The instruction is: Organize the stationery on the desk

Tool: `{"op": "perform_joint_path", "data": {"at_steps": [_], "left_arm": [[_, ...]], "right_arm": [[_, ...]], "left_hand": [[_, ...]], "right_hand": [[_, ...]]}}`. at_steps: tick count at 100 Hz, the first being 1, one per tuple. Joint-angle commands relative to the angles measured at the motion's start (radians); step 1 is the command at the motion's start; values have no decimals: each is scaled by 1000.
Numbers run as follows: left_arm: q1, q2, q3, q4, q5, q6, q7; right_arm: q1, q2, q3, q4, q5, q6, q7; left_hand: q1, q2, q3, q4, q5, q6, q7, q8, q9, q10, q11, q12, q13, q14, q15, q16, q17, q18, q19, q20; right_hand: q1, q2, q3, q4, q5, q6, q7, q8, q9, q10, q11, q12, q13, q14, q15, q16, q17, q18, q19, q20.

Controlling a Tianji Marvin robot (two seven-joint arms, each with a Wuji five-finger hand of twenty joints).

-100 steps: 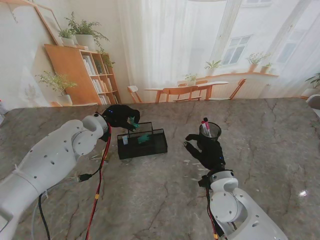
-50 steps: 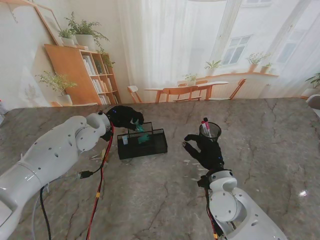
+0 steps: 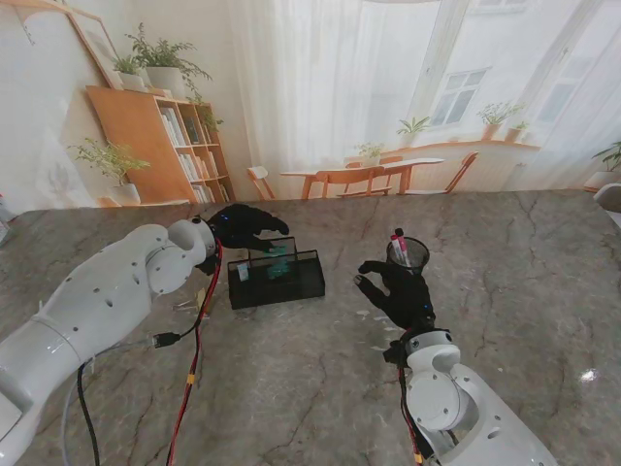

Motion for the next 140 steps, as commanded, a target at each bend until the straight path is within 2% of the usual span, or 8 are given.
{"op": "perform_joint_path", "data": {"at_steps": [1,17,25,34,66,95,121,140], "left_arm": [[11,7,-8,-32,12,0,-9],[60,26,-73,-115,34,13,-64],[94,35,-113,-164,31,30,-104],[138,46,-164,-223,46,41,-133],[431,84,-454,-524,163,54,-229],[749,97,-733,-753,343,24,-221],[939,92,-888,-823,443,45,-158],[1005,90,-930,-789,474,99,-118]], "right_arm": [[-1,-1,0,3,0,-3,11],[-2,-1,0,2,0,-2,11],[-2,-1,0,2,1,-3,11],[-2,-1,0,3,1,-4,11],[4,-1,-14,3,6,-19,17],[13,2,-32,0,4,-29,29],[11,6,-40,-12,-14,-34,36],[8,7,-48,-22,-23,-24,37]], "left_hand": [[-28,54,9,22,-54,19,-66,-47,-61,12,-72,-59,-71,23,-124,-88,-85,77,-110,-21],[-178,103,5,21,-225,34,-217,-131,-242,20,-245,-214,-292,79,-440,-368,-343,255,-449,-206],[-254,126,6,25,-316,38,-252,-157,-344,24,-283,-256,-416,104,-509,-446,-423,288,-590,-290],[-293,147,5,26,-368,48,-268,-168,-410,35,-296,-274,-492,122,-529,-477,-438,297,-705,-344],[-346,233,9,26,-363,66,-281,-253,-441,64,-292,-279,-524,141,-525,-494,-433,307,-782,-316],[-313,236,2,21,-344,82,-205,-104,-364,80,-265,-235,-459,136,-491,-444,-409,308,-681,-232],[-283,216,2,21,-288,98,-167,-3,-290,83,-233,-161,-375,124,-444,-370,-362,289,-531,-174],[-278,203,2,20,-328,114,-230,-40,-334,81,-266,-185,-408,127,-478,-381,-388,277,-560,-206]], "right_hand": [[-1,29,-13,-3,17,-3,5,21,7,1,16,17,3,4,0,13,-5,3,19,17],[0,29,-13,-3,17,-2,5,22,7,0,16,17,3,5,0,13,-5,4,19,17],[0,29,-13,-3,17,-4,5,22,7,1,16,17,2,4,0,13,-5,4,19,17],[0,29,-13,-3,17,-3,5,22,7,1,16,17,3,3,0,13,-5,4,19,17],[-2,30,-14,-3,17,-3,5,22,7,0,15,17,3,3,-1,13,-5,2,18,17],[-2,31,-14,-3,17,-5,5,22,7,0,16,17,3,3,0,13,-4,3,17,17],[-2,32,-14,-3,16,-4,5,22,7,-1,16,18,3,3,0,13,-3,3,18,17],[-2,31,-14,-2,16,-4,5,22,6,-1,16,18,2,3,0,13,-5,5,18,17]]}}
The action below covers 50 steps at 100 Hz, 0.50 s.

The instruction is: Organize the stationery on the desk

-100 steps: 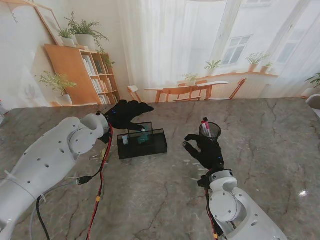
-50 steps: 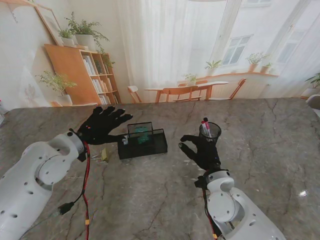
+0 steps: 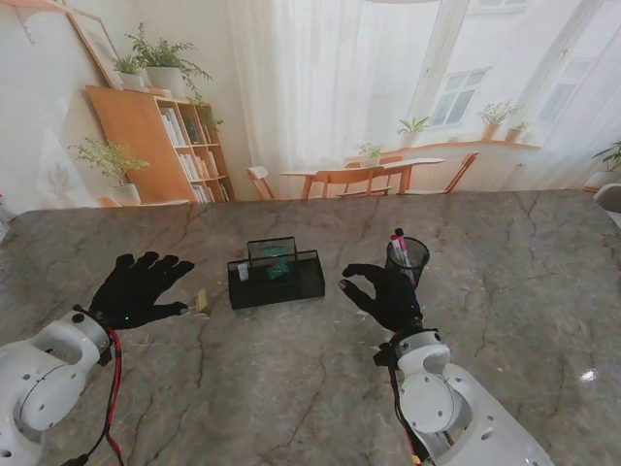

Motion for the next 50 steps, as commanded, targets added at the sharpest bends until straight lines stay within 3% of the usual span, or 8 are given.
{"op": "perform_joint_path", "data": {"at_steps": [1,12,20,50], "left_arm": [[19,3,1,43,9,20,17],[21,3,10,91,13,58,40],[15,5,19,125,20,70,52],[-58,8,74,227,1,107,76]], "right_arm": [[-5,0,-4,-10,-3,2,13],[-7,1,-8,-17,-14,6,13],[-6,2,-12,-20,-15,6,15],[3,6,-28,-16,-24,11,31]], "left_hand": [[31,10,-16,24,-37,29,-40,-24,-41,17,-26,-10,-17,0,-23,-9,-31,6,-27,-10],[29,-10,-16,25,-77,36,-71,-67,-82,19,-39,-37,-48,5,-39,-30,-42,6,-64,-38],[22,-22,-14,28,-73,39,-93,-162,-104,16,-38,-56,-56,4,-36,-43,-40,6,-69,-45],[13,-52,-13,32,-70,73,-94,-252,-135,13,-38,-59,-61,5,-23,-38,-34,8,-46,-44]], "right_hand": [[-3,32,-14,-3,16,-5,6,22,6,-1,16,18,3,3,0,13,-5,5,18,17],[-3,33,-14,-2,15,-4,5,22,6,-2,16,18,3,2,0,13,-3,4,18,17],[-3,33,-14,-2,17,-4,6,23,6,-1,16,18,3,2,1,13,-3,4,18,17],[-3,33,-14,-2,15,-4,6,23,6,-3,16,18,3,2,1,13,-3,2,17,17]]}}
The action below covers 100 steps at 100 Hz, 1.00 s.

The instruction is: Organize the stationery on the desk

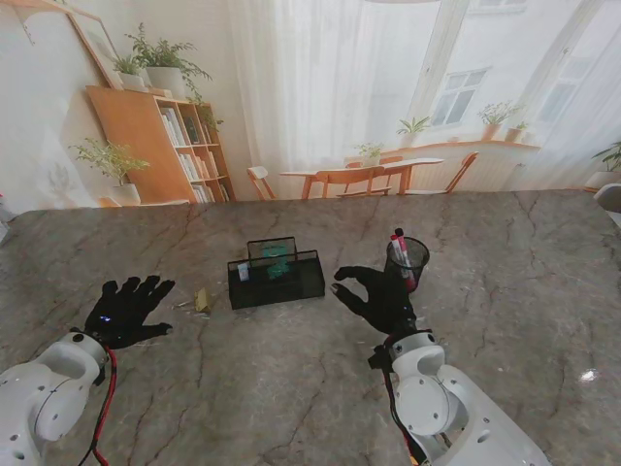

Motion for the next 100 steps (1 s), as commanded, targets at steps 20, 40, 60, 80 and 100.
{"op": "perform_joint_path", "data": {"at_steps": [20,40,60,80,100], "left_arm": [[-122,1,90,101,-72,7,-7],[-238,2,208,211,-132,20,-11],[-326,-2,309,284,-199,41,-17],[-368,8,375,316,-191,32,-58],[-374,25,417,334,-102,15,-59]], "right_arm": [[7,3,-7,8,-10,5,19],[10,4,-12,12,-11,8,24],[13,4,-14,13,-10,14,30],[10,6,-9,10,-15,21,32],[7,6,-5,6,-12,24,34]], "left_hand": [[-35,-66,0,37,-39,111,-24,-26,-10,21,1,1,-6,-1,10,9,3,9,36,-7],[-81,-107,8,42,-34,257,-12,-2,2,90,11,14,6,12,34,35,20,9,86,9],[-84,-106,12,42,-38,277,8,51,22,114,25,39,31,18,73,79,43,2,153,37],[31,-119,12,44,-25,228,79,236,108,83,79,148,127,16,199,247,105,-44,341,190],[132,-109,11,40,36,171,121,348,157,73,126,246,165,16,383,435,146,-112,531,344]], "right_hand": [[-4,34,-14,-2,15,-5,6,24,5,0,16,18,2,4,2,13,-4,3,18,17],[-4,35,-14,-2,15,-4,6,24,6,-2,17,19,2,2,2,13,-3,3,19,18],[-2,35,-14,-2,15,-3,6,24,6,1,17,19,2,3,3,13,-4,4,20,18],[-2,36,-15,-2,15,-4,6,24,6,0,17,19,1,4,4,13,-4,4,21,18],[-1,36,-15,-2,17,-3,7,24,7,1,18,19,0,4,4,13,-5,3,21,18]]}}
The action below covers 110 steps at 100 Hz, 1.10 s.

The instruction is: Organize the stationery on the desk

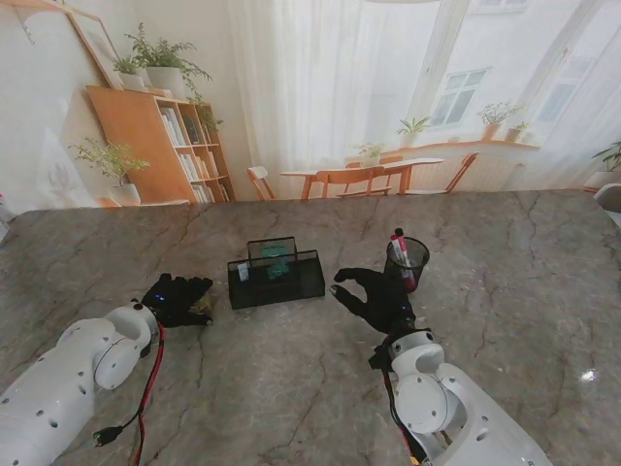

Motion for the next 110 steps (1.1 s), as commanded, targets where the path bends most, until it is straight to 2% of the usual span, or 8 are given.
{"op": "perform_joint_path", "data": {"at_steps": [1,18,39,47,62,70,85,110], "left_arm": [[8,6,22,23,-26,8,-11],[-7,10,51,49,-19,14,-3],[-4,13,63,72,-9,13,27],[4,13,61,72,-8,11,28],[23,16,53,68,5,-3,35],[37,17,41,59,12,-12,35],[71,19,15,37,27,-32,36],[143,19,-46,-16,59,-71,57]], "right_arm": [[-4,2,3,-2,4,0,16],[-6,1,6,-5,4,1,14],[-13,2,14,-11,-1,8,10],[-16,1,17,-13,-1,10,7],[-18,0,20,-16,0,12,3],[-19,0,20,-16,1,12,3],[-21,0,22,-16,2,12,1],[-21,-1,23,-15,7,9,0]], "left_hand": [[97,-71,17,43,16,-11,13,27,20,-3,18,24,19,-5,72,50,22,-31,65,49],[228,-93,15,42,99,-114,95,141,114,-39,140,122,129,-40,218,127,179,-117,169,54],[387,-169,23,31,216,-217,351,366,279,-85,382,202,373,-127,348,150,482,-266,258,-86],[432,-209,28,28,230,-235,425,330,341,-94,359,328,417,-140,334,129,525,-276,248,-124],[499,-260,35,27,265,-265,567,239,432,-104,295,382,464,-156,327,117,572,-291,237,-141],[506,-272,82,23,313,-272,648,185,529,-116,198,437,510,-166,317,96,612,-301,230,-153],[506,-296,137,20,385,-291,711,97,609,-123,165,414,583,-182,277,56,682,-322,194,-182],[506,-306,129,28,391,-283,773,12,652,-118,157,394,644,-202,237,42,753,-359,132,-190]], "right_hand": [[-1,36,-15,-2,16,-3,7,24,7,0,18,19,1,4,4,13,-5,3,21,18],[-1,37,-15,-2,17,-2,7,25,7,1,18,19,2,4,5,13,-3,3,22,18],[-1,36,-16,-2,17,-2,7,25,7,-1,18,19,2,2,5,13,-4,3,22,17],[-1,36,-16,-2,17,-2,7,25,6,0,17,19,2,4,5,13,-4,5,22,17],[-1,36,-16,-2,17,-2,7,25,7,1,18,20,1,4,5,13,-5,4,22,17],[-1,36,-16,-2,17,-2,7,25,8,0,18,20,3,5,6,14,-4,5,23,17],[0,37,-16,-2,17,-1,7,25,8,-1,19,20,2,4,6,14,-4,3,23,17],[0,37,-16,-2,18,-2,7,25,7,-1,18,20,2,3,7,14,-4,3,23,17]]}}
